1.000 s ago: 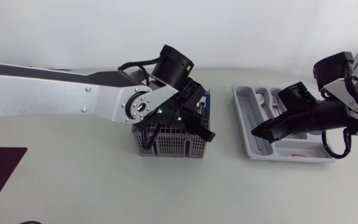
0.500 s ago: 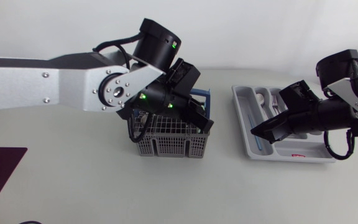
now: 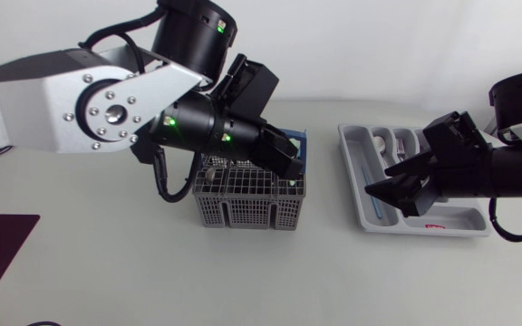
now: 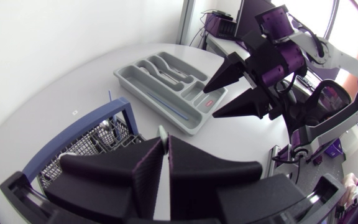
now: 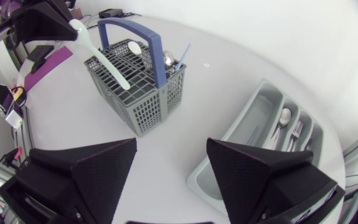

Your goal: Unload the cutlery basket into the drawer organizer.

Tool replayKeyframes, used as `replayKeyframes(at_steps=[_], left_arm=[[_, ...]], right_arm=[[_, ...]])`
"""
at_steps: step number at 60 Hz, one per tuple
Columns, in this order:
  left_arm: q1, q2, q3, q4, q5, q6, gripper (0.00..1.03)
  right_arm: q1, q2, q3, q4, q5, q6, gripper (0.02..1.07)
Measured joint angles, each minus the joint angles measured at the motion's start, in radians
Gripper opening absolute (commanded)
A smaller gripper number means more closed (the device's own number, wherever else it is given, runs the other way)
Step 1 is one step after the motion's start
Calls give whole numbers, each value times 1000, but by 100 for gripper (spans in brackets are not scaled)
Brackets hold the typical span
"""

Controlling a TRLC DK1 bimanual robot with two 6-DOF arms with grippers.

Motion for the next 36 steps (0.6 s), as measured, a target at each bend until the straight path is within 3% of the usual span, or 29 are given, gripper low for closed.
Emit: replayKeyframes(at_steps=[10,36], left_arm=[[4,-49,-21,-15,46,20,22],[32,-61,-59,-130,347,277,22]], right_arm=[[44,-72,-21,0,-82,-44,86],[195,-140,-85,-4,-224,-158,86]])
